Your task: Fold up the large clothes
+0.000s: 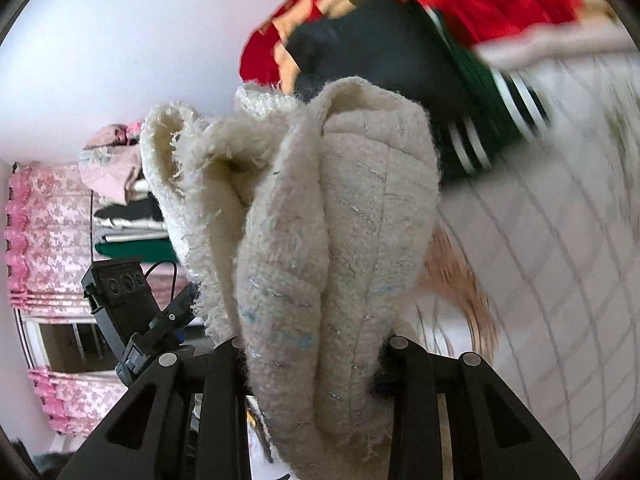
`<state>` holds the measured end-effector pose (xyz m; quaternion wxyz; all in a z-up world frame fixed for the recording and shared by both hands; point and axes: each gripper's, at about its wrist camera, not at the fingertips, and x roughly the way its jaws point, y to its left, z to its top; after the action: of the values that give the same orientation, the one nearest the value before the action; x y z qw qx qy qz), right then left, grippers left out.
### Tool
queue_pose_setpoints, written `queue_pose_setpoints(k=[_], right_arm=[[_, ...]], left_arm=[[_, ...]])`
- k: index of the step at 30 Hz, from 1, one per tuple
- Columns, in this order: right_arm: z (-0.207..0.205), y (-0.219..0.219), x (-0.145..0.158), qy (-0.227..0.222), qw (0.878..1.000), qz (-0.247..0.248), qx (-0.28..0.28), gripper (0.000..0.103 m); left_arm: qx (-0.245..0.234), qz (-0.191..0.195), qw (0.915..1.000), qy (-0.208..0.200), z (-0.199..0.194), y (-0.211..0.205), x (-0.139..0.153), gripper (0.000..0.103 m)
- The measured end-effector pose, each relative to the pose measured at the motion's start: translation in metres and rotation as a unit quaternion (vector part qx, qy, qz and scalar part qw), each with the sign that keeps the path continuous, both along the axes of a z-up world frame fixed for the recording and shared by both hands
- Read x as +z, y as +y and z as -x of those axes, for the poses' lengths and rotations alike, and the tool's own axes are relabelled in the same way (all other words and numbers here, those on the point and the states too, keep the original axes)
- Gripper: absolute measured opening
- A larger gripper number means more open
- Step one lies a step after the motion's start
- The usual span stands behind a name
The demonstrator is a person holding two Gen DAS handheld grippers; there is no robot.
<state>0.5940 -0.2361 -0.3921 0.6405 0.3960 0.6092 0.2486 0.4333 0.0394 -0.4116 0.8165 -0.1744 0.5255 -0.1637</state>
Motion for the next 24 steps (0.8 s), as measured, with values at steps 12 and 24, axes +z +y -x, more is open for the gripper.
queue_pose_setpoints(k=[12,24], right_arm=[[-0.233,0.001,-0.041,0.031,0.997,0.060,-0.027,0.032],[-0.245,-0.002,-0.086,0.046,0.972,0.228,-0.015,0.064]], left_arm=[[-0.013,-0.049,0.9974,0.051,-0.182,0.012,-0.087,0.102],[-0.021,-0.093,0.9936,0.062,-0.205,0.009,-0.109,0.103]])
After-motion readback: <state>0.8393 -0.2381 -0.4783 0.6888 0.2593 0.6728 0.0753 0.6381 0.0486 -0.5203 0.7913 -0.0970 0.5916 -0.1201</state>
